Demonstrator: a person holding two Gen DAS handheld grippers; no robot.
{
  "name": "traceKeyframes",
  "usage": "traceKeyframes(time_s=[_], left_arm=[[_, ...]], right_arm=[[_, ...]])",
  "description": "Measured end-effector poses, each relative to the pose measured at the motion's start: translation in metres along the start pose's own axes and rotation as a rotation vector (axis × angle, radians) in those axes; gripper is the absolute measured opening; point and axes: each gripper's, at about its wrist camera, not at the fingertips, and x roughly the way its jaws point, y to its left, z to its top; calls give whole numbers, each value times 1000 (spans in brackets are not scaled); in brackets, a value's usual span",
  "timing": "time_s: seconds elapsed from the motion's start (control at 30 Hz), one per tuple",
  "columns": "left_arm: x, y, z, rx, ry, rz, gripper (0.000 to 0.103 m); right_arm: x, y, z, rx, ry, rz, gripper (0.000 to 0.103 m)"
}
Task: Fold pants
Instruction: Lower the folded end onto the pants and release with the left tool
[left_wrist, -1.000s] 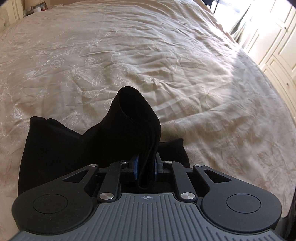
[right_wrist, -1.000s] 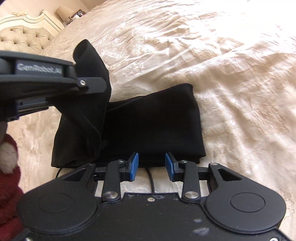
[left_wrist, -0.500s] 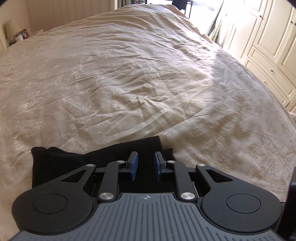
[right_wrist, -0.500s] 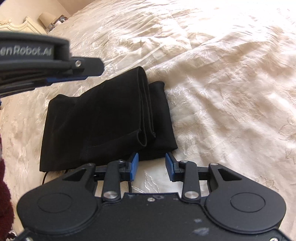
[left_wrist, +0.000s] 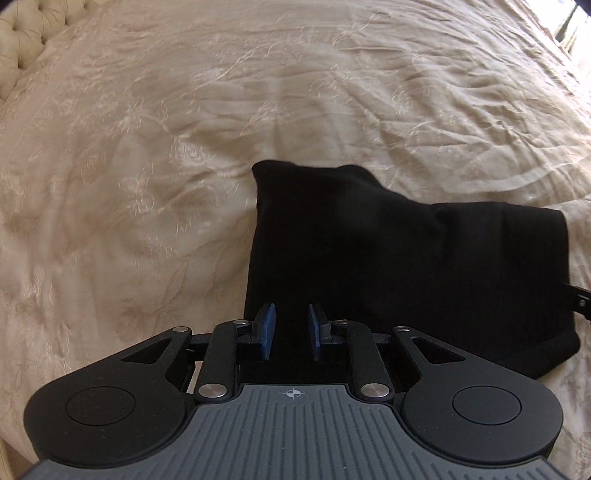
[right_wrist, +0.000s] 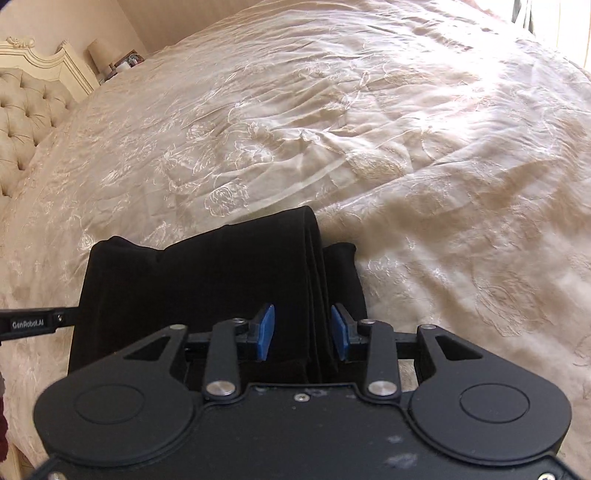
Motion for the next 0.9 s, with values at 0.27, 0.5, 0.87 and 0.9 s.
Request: traceKeyframes(time_s=[0.27,0.5,0.87,0.9], left_arm=[[23,5,0,-1,86,-28,19],[39,7,8,0,146,-52,19],[53,16,13,-4,184,-80,20],[52,16,14,-6,185,-83,20]], right_arm=[[32,6,12,-13,60,-54,39],[38,-1,13,10,71,-80,43],[56,-4,17,32,112,-40,54],[56,-5,17,31,112,-33,54]])
